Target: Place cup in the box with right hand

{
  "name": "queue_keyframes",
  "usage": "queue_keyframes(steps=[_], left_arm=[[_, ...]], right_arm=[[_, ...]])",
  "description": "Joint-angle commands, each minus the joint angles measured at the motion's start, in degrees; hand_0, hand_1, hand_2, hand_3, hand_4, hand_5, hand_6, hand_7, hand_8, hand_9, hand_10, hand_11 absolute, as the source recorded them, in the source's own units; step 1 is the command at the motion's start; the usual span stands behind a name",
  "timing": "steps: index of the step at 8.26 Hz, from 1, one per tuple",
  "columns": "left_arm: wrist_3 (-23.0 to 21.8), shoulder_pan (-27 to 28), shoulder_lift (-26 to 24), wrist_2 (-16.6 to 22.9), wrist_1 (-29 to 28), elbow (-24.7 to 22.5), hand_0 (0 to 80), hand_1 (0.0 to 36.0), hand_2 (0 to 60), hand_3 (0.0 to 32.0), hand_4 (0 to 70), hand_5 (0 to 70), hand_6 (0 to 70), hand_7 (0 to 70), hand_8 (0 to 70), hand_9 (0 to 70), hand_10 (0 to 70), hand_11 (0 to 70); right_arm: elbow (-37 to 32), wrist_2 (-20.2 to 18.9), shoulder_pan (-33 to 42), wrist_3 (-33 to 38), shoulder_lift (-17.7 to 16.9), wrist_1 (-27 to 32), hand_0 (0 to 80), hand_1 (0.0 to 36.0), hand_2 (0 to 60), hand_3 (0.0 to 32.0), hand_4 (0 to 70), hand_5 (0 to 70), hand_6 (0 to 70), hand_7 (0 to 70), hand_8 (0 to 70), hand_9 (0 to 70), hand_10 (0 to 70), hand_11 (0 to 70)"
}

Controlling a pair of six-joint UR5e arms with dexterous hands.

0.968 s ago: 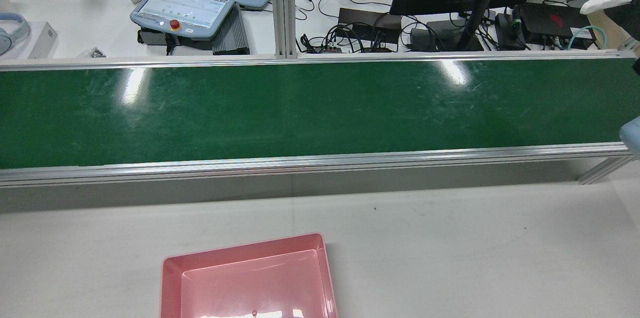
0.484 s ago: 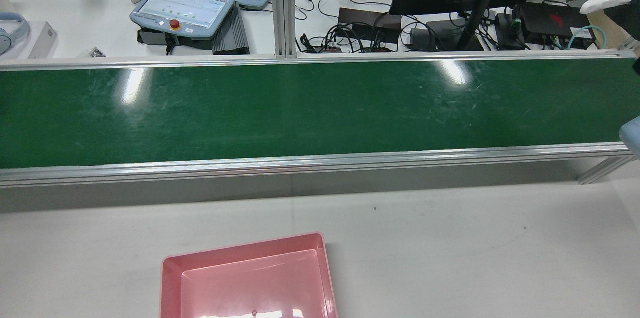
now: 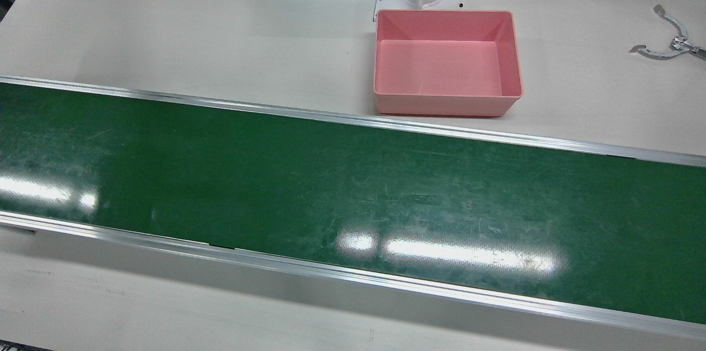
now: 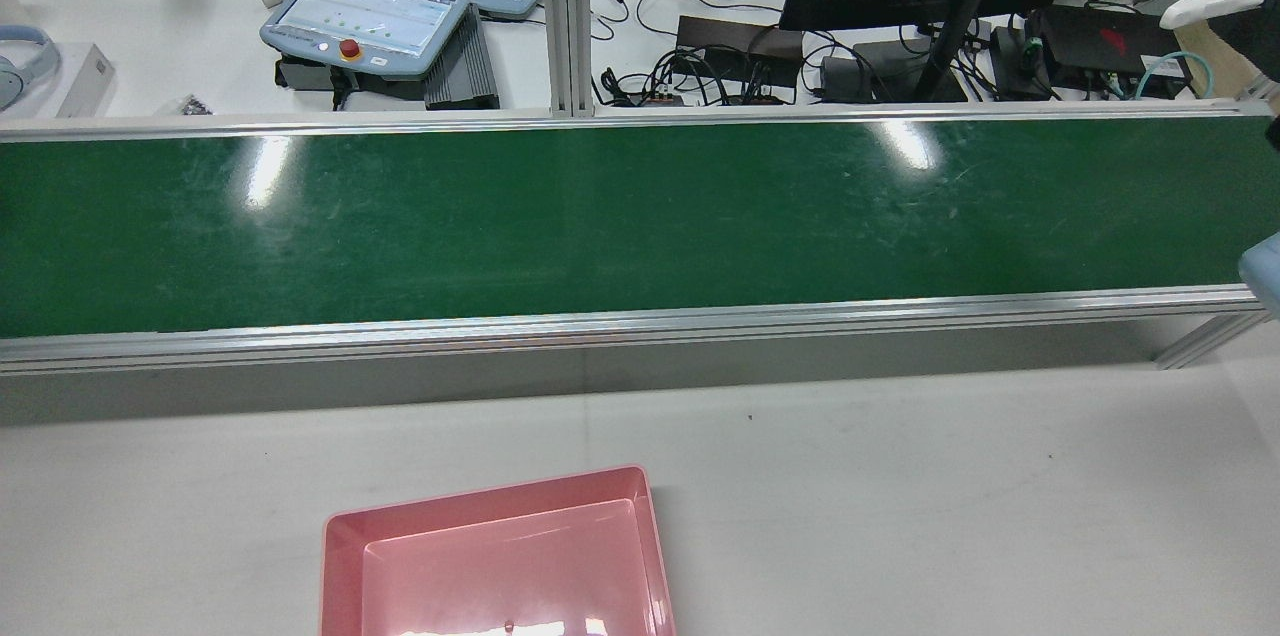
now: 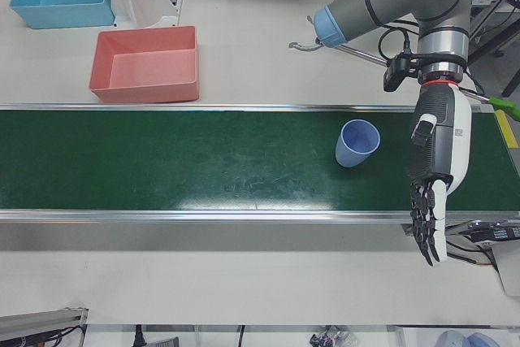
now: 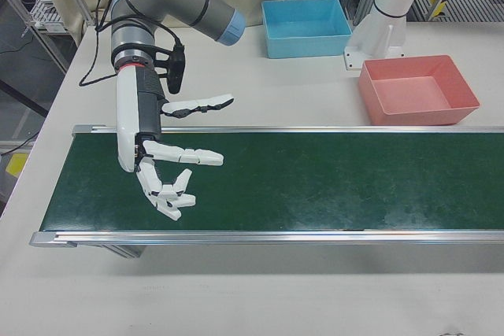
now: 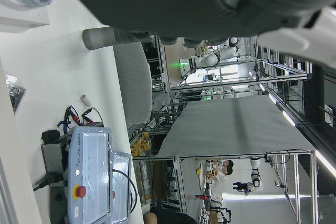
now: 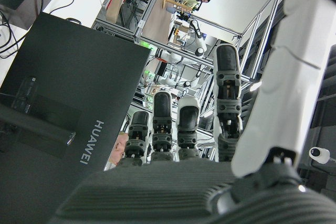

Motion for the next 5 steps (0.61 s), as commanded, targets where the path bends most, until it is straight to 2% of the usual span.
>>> queue_keyframes(steps=[1,5], left_arm=[[0.0,0.1,0.0,0.0,0.1,0.0,0.0,0.0,0.0,0.0,0.0,0.0,0.0,0.0,0.0,0.0,0.0,0.0],[0.0,0.0,0.0,0.0,0.0,-0.1,0.0,0.0,0.0,0.0,0.0,0.0,0.0,0.0,0.0,0.0,0.0,0.0]], right_arm=[[-0.3,-0.1,0.0,0.0,0.0,0.0,56.2,10.6,0.0,0.0,49.5,6.5,20.2,70.0,17.7,38.1,13.3,20.5],[-1.0,0.0,0.0,-0.1,0.3,0.0,56.3,10.7,0.0,0.0,49.6,6.5,20.2,70.0,17.8,38.3,13.2,20.3]])
